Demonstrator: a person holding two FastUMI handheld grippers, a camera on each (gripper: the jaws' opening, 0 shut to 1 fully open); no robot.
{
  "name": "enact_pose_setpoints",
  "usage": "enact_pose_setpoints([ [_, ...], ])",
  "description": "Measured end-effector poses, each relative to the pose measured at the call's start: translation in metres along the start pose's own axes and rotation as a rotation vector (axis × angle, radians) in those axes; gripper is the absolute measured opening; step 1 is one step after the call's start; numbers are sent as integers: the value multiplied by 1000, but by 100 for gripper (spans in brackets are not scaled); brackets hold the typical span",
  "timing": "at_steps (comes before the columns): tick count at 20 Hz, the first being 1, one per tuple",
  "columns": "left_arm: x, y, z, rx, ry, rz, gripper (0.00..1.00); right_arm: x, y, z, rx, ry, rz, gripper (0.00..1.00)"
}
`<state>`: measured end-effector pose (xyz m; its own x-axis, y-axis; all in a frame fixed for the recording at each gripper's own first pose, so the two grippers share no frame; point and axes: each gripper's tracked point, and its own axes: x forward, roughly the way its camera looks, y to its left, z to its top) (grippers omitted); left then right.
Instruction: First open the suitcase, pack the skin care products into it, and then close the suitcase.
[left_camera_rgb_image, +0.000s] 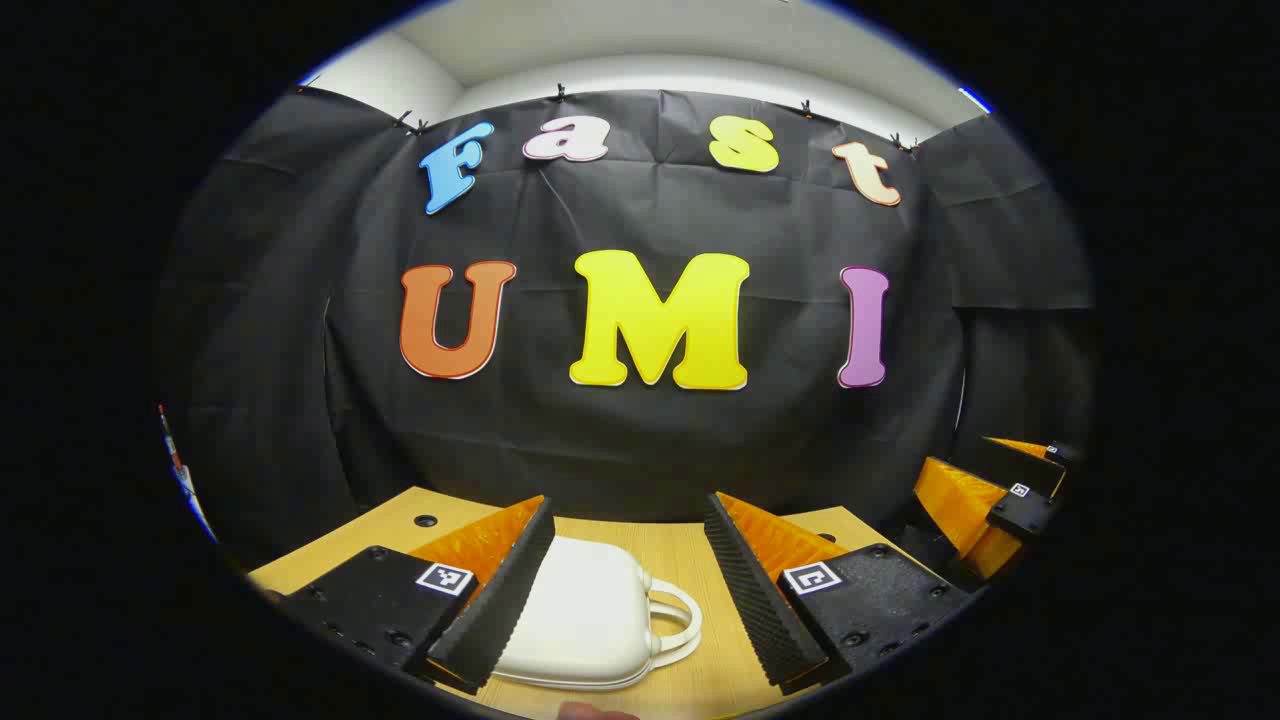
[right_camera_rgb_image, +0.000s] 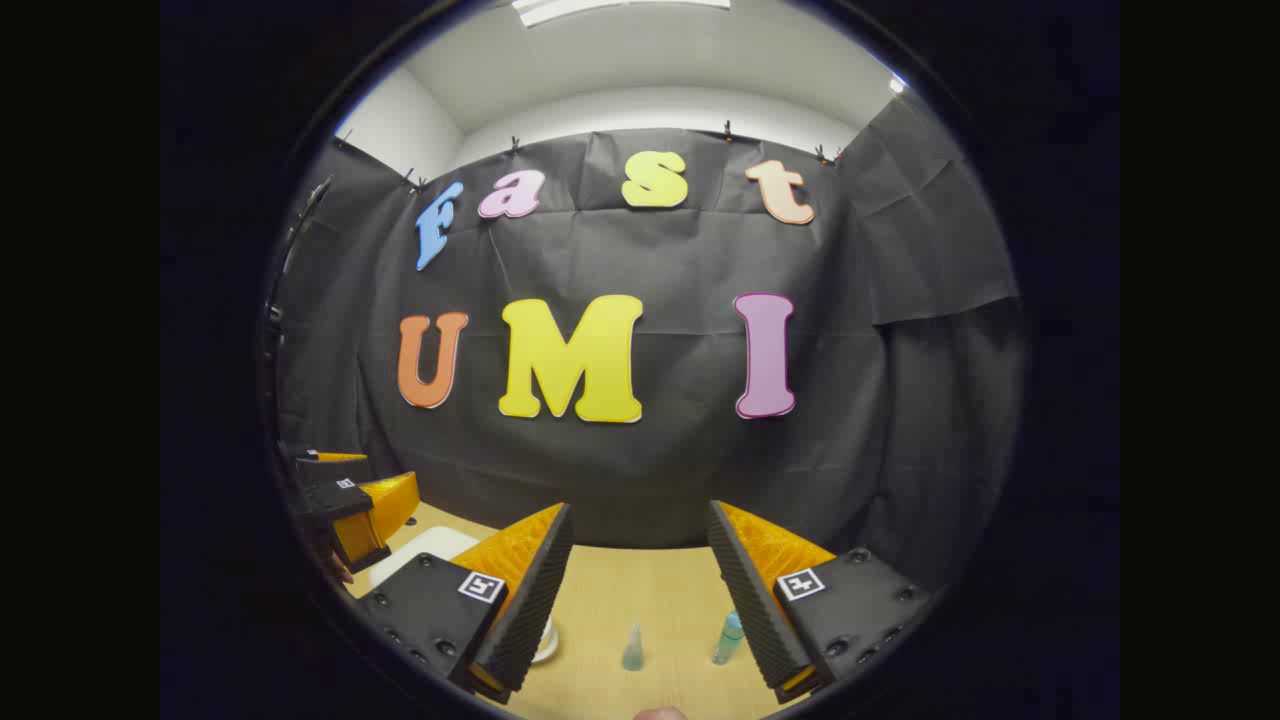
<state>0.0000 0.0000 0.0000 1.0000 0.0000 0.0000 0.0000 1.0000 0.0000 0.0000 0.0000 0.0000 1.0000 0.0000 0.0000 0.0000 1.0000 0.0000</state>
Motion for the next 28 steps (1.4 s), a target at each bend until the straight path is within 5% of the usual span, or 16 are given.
enact_pose_setpoints([
  [21, 23, -20, -24, 55, 52, -51, 97, 25, -19, -15, 7, 46, -6, 80],
  [28, 41, -63, -106, 321, 197, -189, 98, 16, -79, -42, -10, 127, -88, 80],
])
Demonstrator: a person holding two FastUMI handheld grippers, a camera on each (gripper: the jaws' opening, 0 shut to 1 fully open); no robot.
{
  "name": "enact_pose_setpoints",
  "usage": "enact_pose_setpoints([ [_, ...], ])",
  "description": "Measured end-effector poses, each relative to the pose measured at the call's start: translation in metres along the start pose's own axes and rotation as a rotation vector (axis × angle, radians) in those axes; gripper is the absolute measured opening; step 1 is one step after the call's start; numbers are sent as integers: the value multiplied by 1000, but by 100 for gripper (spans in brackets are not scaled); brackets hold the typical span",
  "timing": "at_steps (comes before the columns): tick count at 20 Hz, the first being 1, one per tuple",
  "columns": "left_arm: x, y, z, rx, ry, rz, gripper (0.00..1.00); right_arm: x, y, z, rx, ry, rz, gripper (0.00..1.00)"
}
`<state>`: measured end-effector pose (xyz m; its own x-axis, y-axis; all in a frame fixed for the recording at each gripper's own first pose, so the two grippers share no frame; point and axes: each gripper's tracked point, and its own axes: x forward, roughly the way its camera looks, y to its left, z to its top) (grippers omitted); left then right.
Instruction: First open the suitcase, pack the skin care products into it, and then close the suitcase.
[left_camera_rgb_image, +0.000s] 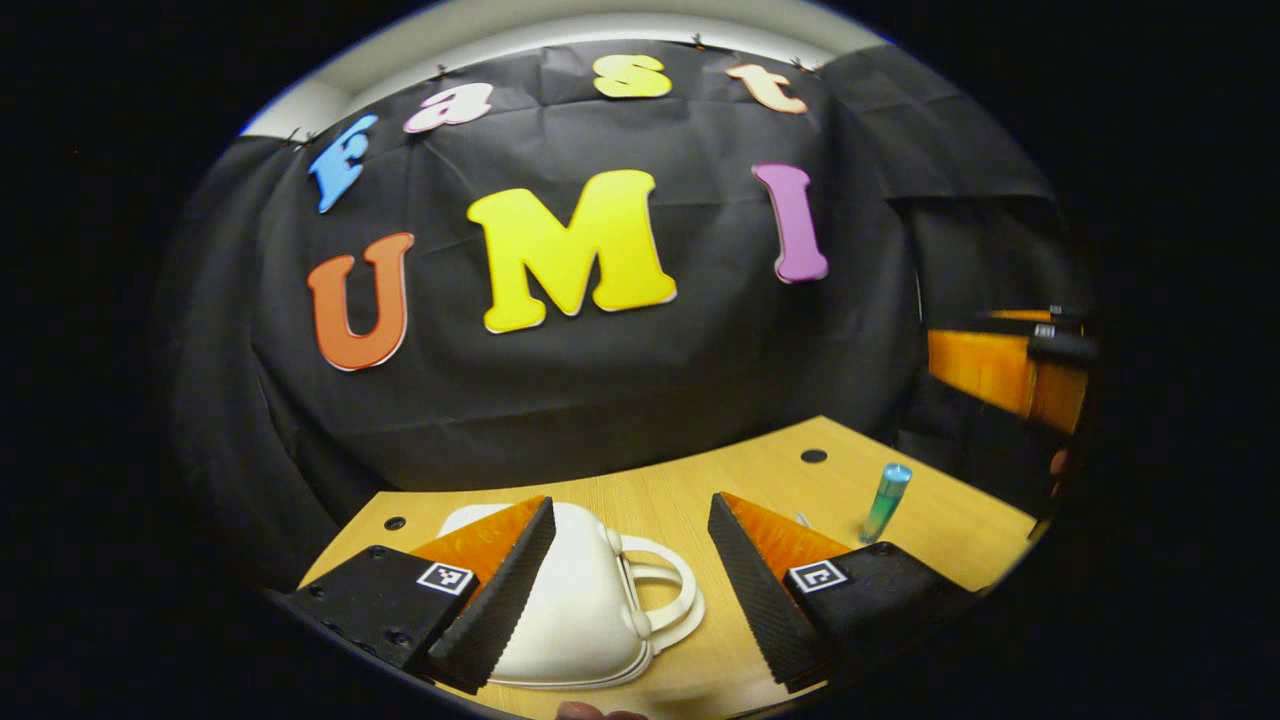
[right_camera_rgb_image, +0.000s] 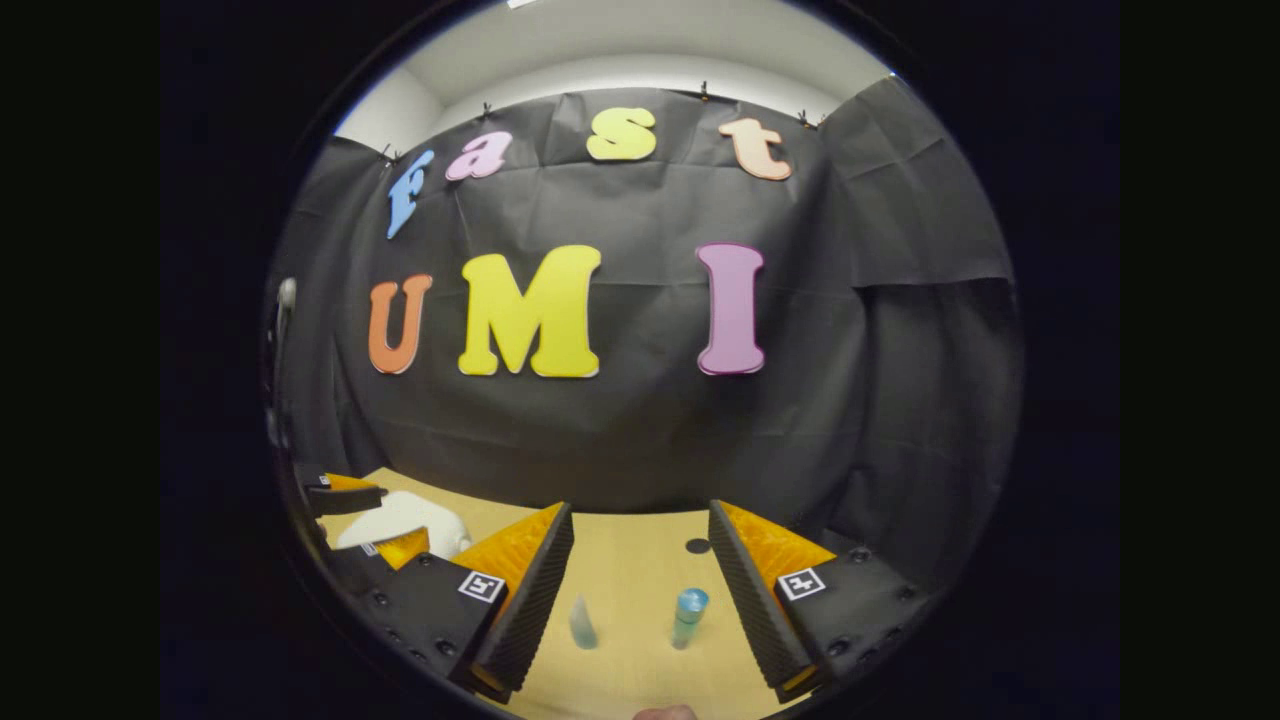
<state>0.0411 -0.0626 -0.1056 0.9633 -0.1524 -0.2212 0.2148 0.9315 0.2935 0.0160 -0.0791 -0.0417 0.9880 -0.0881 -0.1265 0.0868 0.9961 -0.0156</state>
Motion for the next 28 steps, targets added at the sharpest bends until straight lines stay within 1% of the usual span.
enact_pose_setpoints([
  [4, 27, -24, -50, 225, 128, -78, 99, 3, -46, -14, -6, 27, -65, 80],
  [6, 37, -33, -74, 359, 193, -104, 100, 5, -66, -18, 8, 38, -92, 80],
  [7, 37, -37, -85, 429, 222, -108, 99, 6, -74, -20, 16, 41, -102, 80],
  [10, 41, -41, -109, 562, 294, -109, 97, 10, -91, -29, 35, 57, -119, 80],
  [11, 47, -40, -115, 606, 309, -95, 97, 12, -93, -31, 43, 60, -115, 80],
  [13, 52, -38, -131, 674, 360, -90, 96, 16, -95, -35, 51, 70, -97, 80],
  [15, 59, -34, -142, 708, 403, -79, 88, 18, -100, -38, 52, 71, -84, 80],
  [16, 61, -34, -146, 716, 418, -77, 85, 18, -104, -41, 56, 73, -85, 80],
  [17, 63, -33, -147, 729, 429, -71, 77, 19, -108, -43, 66, 78, -84, 80],
  [18, 66, -32, -149, 738, 438, -69, 72, 19, -111, -47, 79, 86, -83, 81],
  [19, 66, -32, -151, 744, 451, -68, 61, 19, -113, -51, 93, 96, -83, 80],
  [20, 67, -33, -152, 745, 463, -66, 58, 20, -115, -57, 102, 108, -81, 80],
  [21, 68, -35, -152, 746, 469, -70, 48, 20, -115, -63, 106, 127, -78, 80],
  [22, 67, -35, -153, 750, 477, -71, 45, 18, -116, -68, 102, 141, -77, 81],
  [23, 67, -35, -155, 754, 486, -72, 35, 17, -119, -69, 97, 146, -82, 80],
  [24, 67, -36, -154, 758, 484, -69, 34, 14, -123, -67, 96, 141, -86, 80],
  [25, 67, -37, -151, 757, 481, -59, 30, 12, -125, -63, 98, 135, -93, 80],
  [26, 67, -37, -151, 750, 478, -51, 32, 8, -125, -63, 95, 128, -99, 80],
  [27, 67, -38, -149, 748, 475, -50, 25, 6, -125, -62, 90, 127, -104, 80],
  [28, 66, -39, -145, 741, 462, -49, 24, 3, -123, -62, 90, 128, -108, 80],
])
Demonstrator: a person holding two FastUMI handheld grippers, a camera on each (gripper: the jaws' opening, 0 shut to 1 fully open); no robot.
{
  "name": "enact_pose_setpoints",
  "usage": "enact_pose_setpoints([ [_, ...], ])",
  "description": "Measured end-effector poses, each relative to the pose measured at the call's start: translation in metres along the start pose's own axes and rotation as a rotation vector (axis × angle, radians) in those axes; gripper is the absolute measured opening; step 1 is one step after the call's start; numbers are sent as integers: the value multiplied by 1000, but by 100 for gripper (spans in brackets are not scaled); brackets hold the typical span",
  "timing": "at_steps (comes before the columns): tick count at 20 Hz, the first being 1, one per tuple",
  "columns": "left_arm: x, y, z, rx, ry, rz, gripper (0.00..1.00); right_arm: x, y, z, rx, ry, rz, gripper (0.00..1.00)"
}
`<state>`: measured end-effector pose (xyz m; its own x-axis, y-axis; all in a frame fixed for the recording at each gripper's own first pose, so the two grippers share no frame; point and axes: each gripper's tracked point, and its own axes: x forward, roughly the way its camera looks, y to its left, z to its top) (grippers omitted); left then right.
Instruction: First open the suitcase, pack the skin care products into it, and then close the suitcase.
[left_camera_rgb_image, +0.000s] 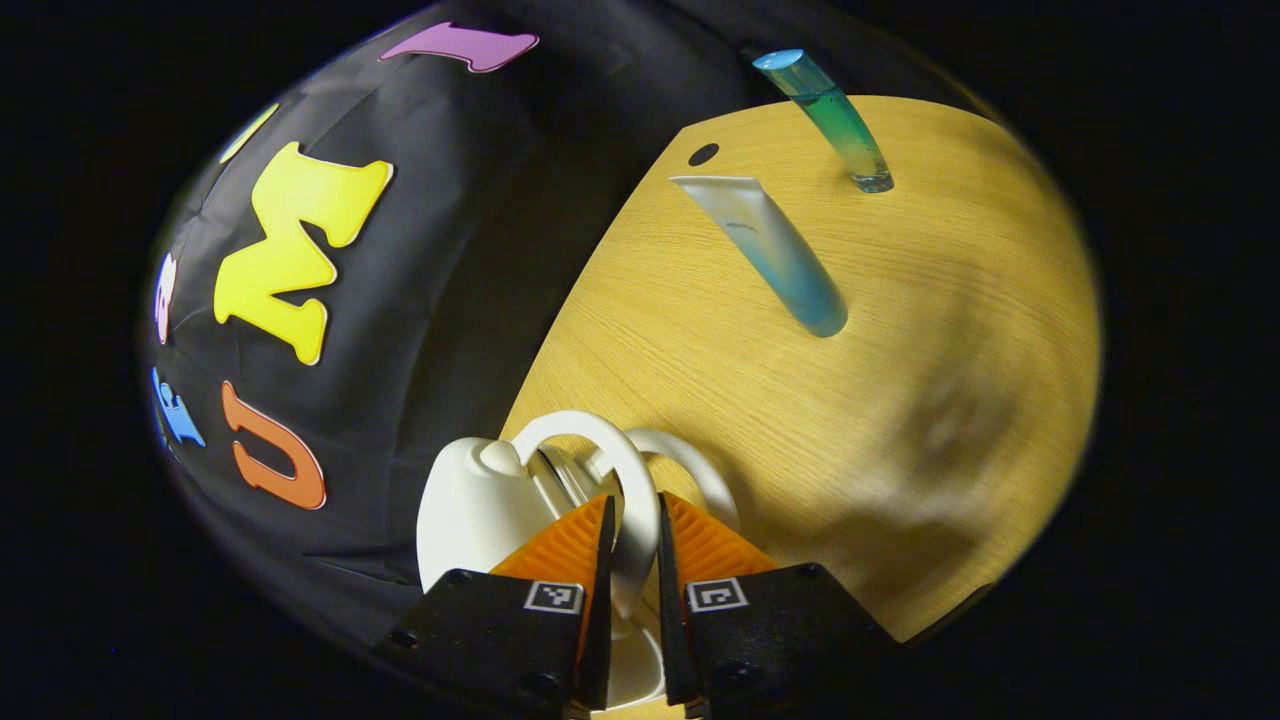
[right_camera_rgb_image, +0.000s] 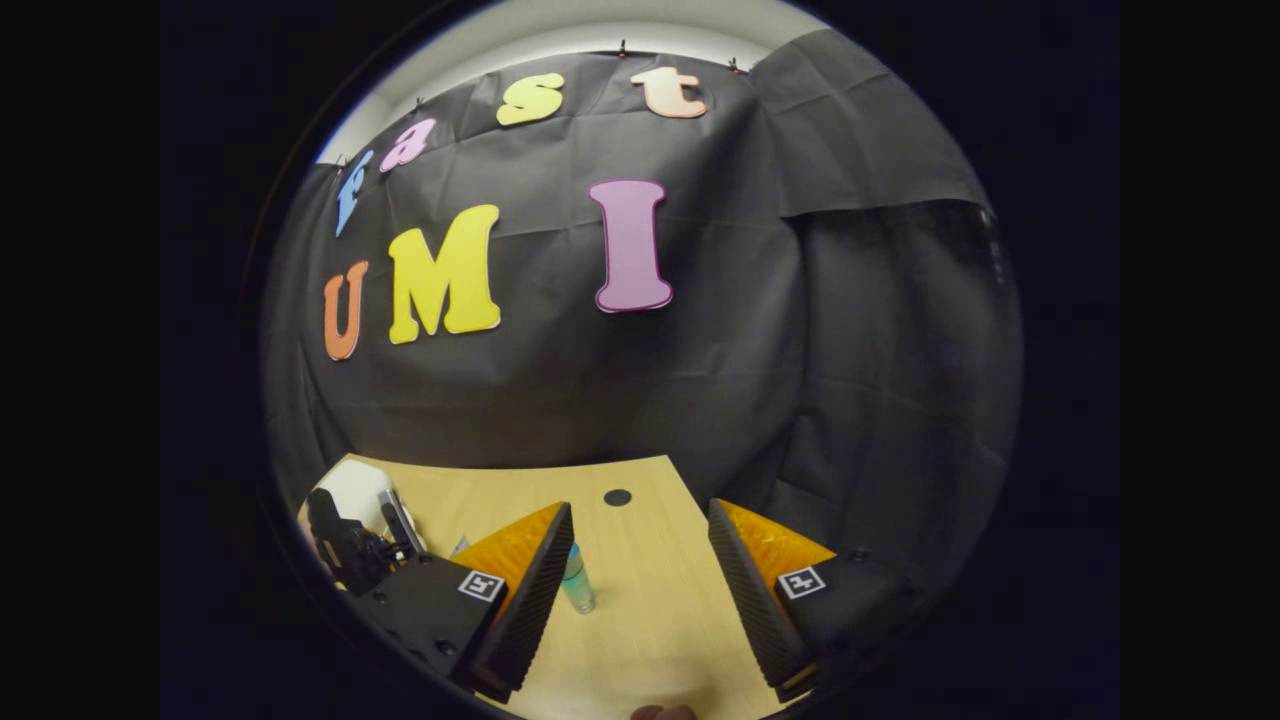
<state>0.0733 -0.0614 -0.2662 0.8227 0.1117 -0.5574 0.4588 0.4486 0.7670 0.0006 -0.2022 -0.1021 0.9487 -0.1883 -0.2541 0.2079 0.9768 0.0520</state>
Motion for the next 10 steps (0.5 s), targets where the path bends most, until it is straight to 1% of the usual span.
enact_pose_setpoints([
  [1, -6, 3, 4, -12, -20, 4, 19, -4, 2, 0, 1, 1, -5, 80],
  [2, -9, 7, 7, -30, -40, -4, 16, -7, 6, 0, -1, 0, -9, 80],
  [3, -13, 9, 10, -52, -57, -19, 11, -11, 12, -1, -8, -1, -8, 80],
  [5, -28, 26, 14, -107, -97, -16, 6, -20, 27, 1, -30, -9, 4, 80],
  [7, -44, 56, 16, -174, -143, -4, 3, -27, 41, 5, -51, -22, 16, 80],
  [10, -68, 108, 16, -281, -219, 41, 3, -34, 64, 12, -68, -41, 34, 80],
])
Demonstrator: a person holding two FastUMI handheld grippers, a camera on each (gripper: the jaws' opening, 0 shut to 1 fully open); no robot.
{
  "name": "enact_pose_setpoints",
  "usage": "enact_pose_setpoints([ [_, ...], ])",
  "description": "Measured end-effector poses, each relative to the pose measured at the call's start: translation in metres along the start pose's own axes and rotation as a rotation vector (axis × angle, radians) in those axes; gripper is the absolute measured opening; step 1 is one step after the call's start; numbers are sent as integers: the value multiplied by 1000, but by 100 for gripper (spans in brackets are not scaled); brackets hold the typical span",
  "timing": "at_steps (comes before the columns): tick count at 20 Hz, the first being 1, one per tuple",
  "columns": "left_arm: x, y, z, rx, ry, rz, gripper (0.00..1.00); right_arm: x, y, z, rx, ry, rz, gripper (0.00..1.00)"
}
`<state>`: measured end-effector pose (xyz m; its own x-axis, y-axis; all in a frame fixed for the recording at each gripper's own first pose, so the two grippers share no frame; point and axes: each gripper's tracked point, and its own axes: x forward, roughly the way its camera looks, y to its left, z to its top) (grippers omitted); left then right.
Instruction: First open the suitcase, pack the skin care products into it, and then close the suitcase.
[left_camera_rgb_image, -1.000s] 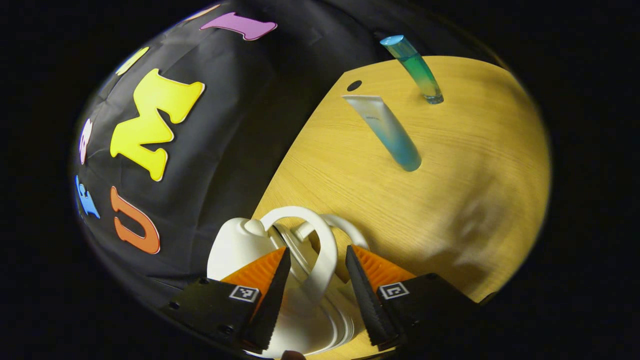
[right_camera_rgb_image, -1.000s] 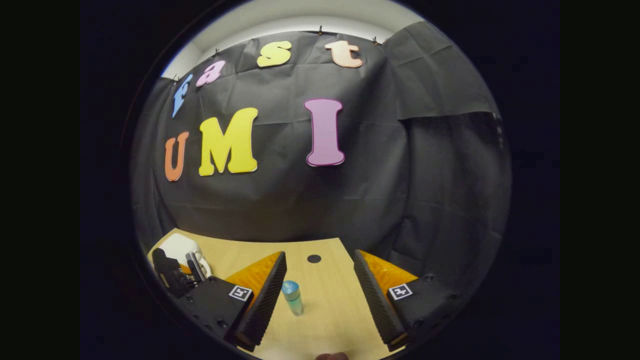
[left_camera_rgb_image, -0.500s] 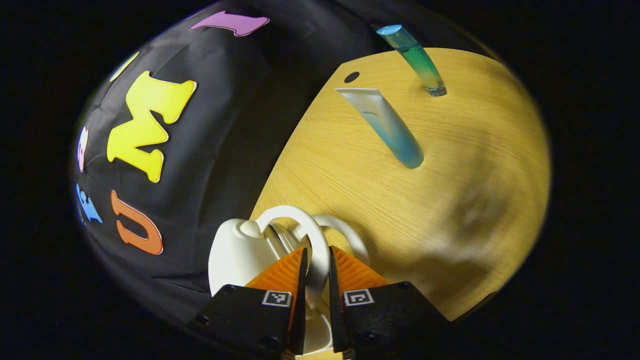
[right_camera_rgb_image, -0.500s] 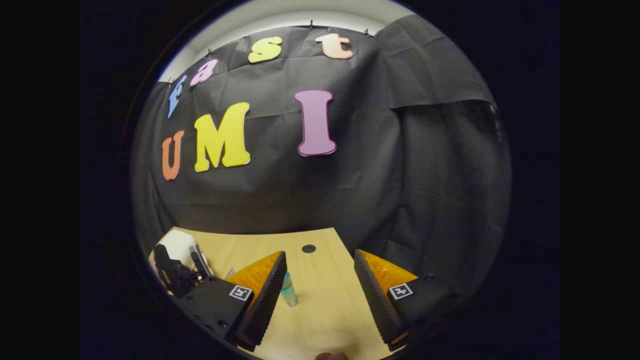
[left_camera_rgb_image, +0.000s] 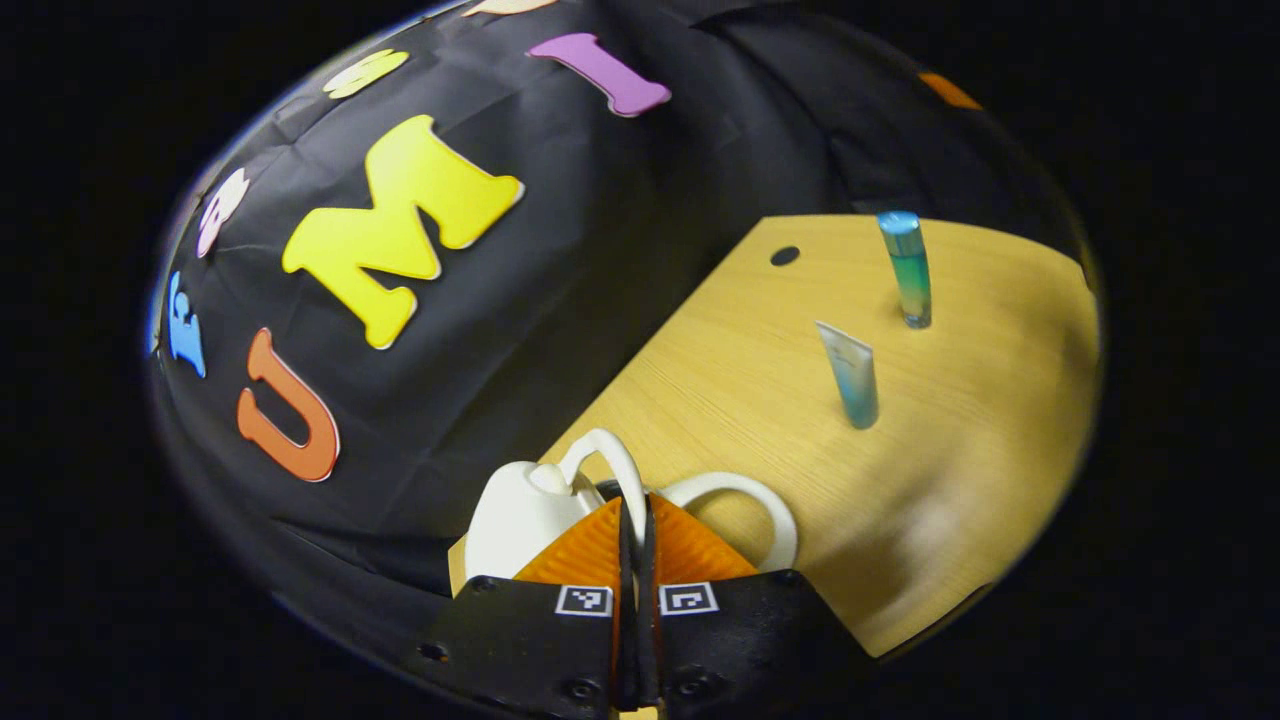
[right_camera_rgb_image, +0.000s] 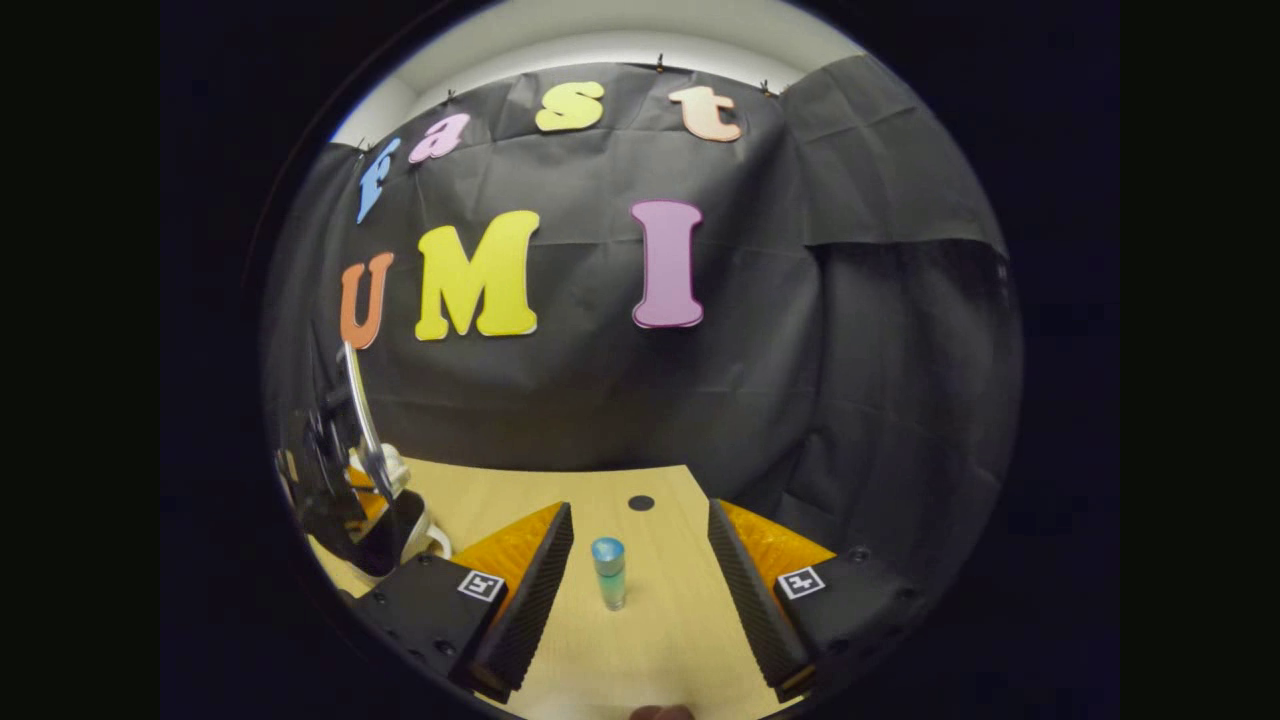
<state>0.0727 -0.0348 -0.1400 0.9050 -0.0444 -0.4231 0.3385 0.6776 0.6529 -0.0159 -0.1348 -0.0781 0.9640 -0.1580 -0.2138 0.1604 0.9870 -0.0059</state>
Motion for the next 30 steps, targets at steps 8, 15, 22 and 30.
enact_pose_setpoints([
  [8, -42, 163, -23, -303, -160, 88, 3, -16, 73, 21, -54, -41, 73, 80],
  [15, -54, 287, -155, -616, -130, 264, 3, -29, 121, 24, -100, -34, 114, 80],
  [22, -5, 299, -317, -1020, 4, 289, 3, -36, 142, 16, -139, 6, 112, 80],
  [30, 43, 222, -393, -1187, 244, 198, 6, -45, 155, 5, -149, 49, 120, 80],
])
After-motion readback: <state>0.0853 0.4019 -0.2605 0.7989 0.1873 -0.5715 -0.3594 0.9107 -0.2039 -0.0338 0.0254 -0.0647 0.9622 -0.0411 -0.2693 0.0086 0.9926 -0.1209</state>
